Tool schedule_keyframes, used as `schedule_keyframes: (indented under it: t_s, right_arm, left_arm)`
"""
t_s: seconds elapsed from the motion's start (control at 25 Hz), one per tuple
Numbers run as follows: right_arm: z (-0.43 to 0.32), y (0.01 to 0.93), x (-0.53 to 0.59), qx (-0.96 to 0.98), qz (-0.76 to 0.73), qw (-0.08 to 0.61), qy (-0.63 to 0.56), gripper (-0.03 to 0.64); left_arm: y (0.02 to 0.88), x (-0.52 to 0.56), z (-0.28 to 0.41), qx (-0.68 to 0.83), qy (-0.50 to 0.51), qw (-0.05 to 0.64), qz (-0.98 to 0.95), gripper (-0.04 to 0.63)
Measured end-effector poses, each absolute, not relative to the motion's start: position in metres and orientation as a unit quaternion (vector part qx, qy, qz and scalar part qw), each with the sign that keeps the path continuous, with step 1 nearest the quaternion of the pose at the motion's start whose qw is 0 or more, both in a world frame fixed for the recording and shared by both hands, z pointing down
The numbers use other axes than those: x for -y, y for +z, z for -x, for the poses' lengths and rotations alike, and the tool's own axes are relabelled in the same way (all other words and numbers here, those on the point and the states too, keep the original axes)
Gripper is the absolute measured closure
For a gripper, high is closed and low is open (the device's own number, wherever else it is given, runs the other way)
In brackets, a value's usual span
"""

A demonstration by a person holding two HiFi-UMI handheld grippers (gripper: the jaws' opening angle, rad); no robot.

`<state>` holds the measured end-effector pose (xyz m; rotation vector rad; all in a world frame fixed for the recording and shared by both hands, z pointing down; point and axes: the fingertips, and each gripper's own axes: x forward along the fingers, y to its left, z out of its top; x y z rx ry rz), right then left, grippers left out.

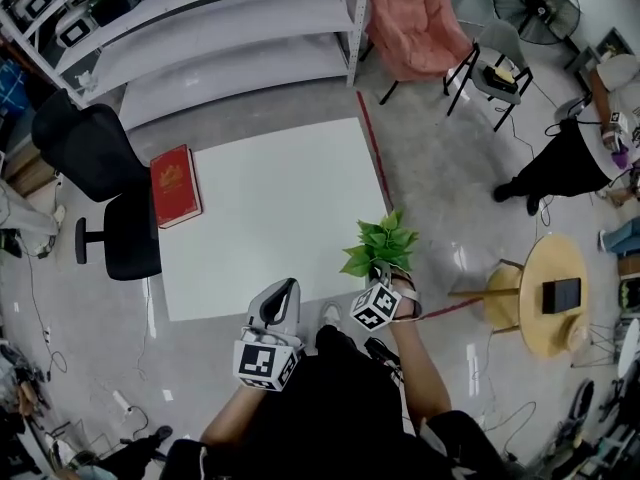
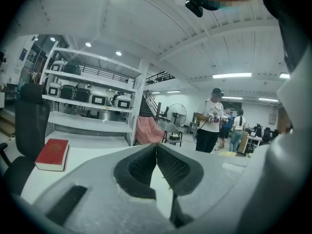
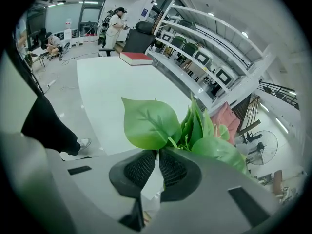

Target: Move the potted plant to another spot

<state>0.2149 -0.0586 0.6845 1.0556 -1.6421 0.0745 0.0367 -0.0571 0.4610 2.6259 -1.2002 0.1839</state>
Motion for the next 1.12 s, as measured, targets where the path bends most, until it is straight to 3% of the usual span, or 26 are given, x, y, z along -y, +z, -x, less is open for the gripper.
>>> schedule_keyframes:
  t_s: [1.12]
  right_arm:
    - [-0.042, 0.703, 0.035, 0.732, -0.388, 0.56, 0.003, 0.598]
  left_arm:
    - [0.468, 0.044, 0.076, 0.424, 0.052, 0.141, -0.893, 0.577]
